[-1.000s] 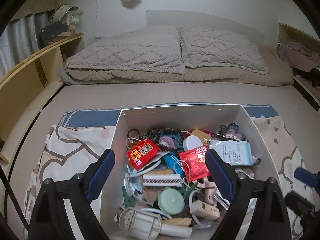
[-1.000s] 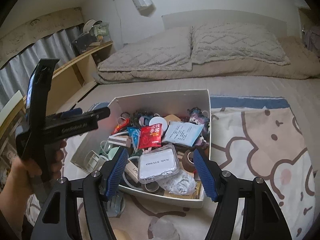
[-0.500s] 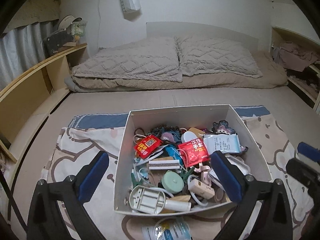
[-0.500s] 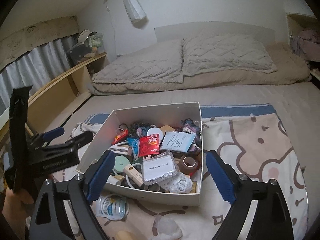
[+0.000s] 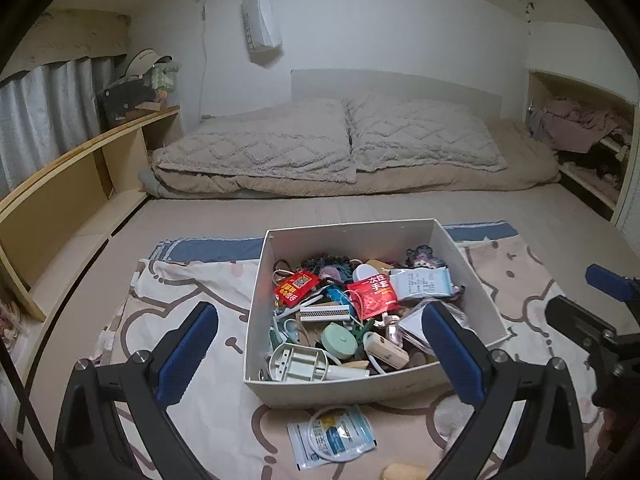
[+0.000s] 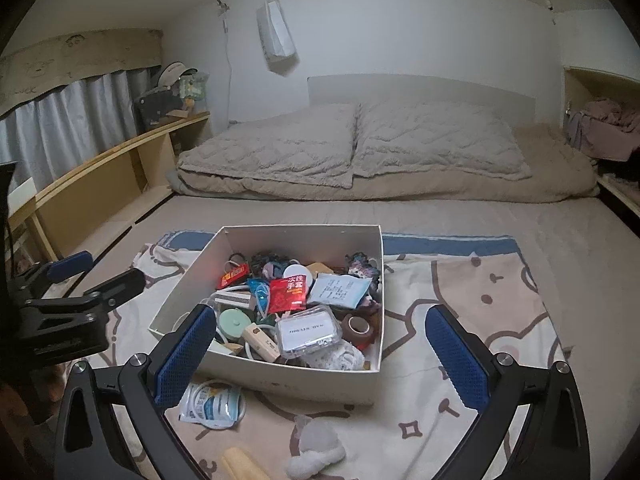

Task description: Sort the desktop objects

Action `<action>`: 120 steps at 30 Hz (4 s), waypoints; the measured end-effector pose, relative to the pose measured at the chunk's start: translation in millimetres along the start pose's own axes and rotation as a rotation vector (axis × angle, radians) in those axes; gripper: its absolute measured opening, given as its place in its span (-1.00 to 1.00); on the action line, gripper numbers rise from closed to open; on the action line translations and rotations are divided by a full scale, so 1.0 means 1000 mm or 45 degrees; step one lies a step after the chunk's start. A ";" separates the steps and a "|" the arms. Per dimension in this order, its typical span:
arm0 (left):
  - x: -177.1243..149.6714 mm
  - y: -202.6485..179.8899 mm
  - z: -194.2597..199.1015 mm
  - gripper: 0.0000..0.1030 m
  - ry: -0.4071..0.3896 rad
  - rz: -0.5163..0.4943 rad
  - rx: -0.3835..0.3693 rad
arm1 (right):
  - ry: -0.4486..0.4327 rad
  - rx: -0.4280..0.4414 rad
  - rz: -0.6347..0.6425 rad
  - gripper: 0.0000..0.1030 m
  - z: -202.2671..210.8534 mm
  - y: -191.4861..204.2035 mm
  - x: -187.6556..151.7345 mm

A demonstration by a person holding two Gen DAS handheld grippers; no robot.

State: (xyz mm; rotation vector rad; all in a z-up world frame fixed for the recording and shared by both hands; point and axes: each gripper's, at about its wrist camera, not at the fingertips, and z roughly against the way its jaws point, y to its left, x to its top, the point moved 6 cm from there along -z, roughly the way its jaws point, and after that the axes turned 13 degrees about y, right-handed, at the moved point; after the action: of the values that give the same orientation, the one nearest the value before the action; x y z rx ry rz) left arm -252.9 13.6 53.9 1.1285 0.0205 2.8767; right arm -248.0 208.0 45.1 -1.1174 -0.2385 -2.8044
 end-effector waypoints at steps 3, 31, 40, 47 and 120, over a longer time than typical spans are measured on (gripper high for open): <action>-0.006 0.000 0.013 0.99 -0.016 0.002 -0.009 | -0.014 -0.009 0.004 1.00 0.008 0.002 -0.004; -0.056 0.014 0.063 0.99 -0.150 0.025 -0.029 | -0.118 -0.068 -0.006 1.00 0.061 0.001 -0.051; -0.062 0.029 0.081 0.99 -0.219 0.060 -0.038 | -0.155 -0.111 -0.018 1.00 0.069 -0.003 -0.064; -0.070 0.032 0.083 0.99 -0.214 0.061 -0.054 | -0.174 -0.140 -0.025 1.00 0.073 0.001 -0.071; -0.189 -0.017 -0.075 0.99 0.356 -0.049 -0.177 | 0.492 -0.060 0.076 1.00 -0.096 0.045 -0.208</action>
State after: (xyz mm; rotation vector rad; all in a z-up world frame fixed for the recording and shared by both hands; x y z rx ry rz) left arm -165.0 21.0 -130.3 0.6898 -0.1421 2.9229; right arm -155.1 156.1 -162.1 -0.5581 -0.0994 -2.9075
